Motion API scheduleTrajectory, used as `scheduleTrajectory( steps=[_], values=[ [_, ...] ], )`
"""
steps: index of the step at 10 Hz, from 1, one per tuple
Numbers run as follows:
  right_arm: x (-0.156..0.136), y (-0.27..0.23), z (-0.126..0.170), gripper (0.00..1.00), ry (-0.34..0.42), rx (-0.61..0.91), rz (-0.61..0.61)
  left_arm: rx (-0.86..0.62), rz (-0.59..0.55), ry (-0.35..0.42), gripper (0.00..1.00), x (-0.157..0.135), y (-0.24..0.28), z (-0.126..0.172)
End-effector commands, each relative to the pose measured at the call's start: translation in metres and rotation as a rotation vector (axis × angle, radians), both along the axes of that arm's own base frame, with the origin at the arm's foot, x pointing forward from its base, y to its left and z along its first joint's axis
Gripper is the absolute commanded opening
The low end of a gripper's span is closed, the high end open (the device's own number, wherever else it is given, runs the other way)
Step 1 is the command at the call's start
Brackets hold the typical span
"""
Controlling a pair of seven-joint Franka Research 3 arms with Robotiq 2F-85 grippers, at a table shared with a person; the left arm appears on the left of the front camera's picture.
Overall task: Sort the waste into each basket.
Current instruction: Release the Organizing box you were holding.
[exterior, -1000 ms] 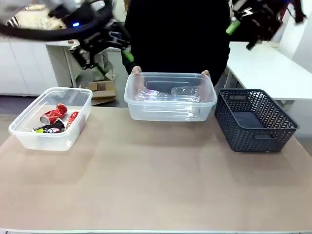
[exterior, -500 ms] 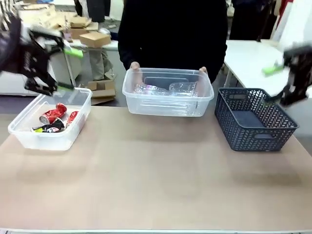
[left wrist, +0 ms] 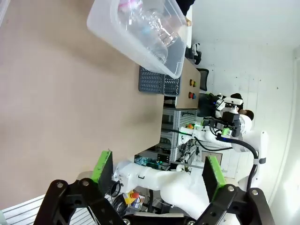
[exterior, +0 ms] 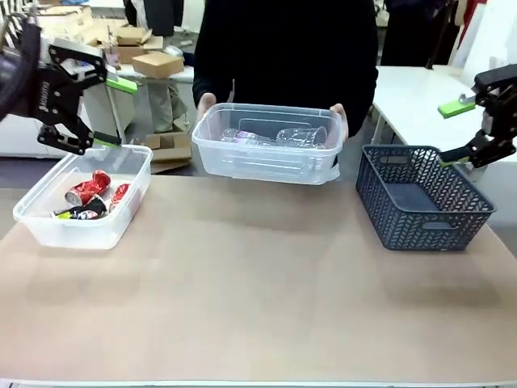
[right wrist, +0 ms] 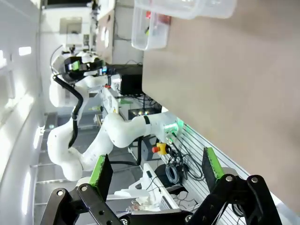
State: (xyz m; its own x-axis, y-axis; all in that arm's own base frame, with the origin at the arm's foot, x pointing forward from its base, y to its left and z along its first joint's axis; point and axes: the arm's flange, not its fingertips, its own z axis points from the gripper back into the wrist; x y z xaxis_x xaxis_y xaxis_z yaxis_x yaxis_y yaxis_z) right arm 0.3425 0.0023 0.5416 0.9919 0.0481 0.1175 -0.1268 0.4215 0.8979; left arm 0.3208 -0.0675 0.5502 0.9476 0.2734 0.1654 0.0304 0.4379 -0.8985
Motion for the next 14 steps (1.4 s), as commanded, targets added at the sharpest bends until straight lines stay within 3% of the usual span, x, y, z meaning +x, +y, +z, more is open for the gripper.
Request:
scheduleTrajectory(
  steps=[1, 14],
  values=[
    [0.0025, 0.0012, -0.0016, 1.00, 0.026, 0.008, -0.007, -0.026, -0.003, -0.002, 1.00, 0.0003, -0.0017, -0.0004],
    [0.0025, 0.0012, -0.0016, 1.00, 0.026, 0.008, -0.007, -0.026, -0.003, -0.002, 1.00, 0.0003, -0.0017, -0.0004]
  ],
)
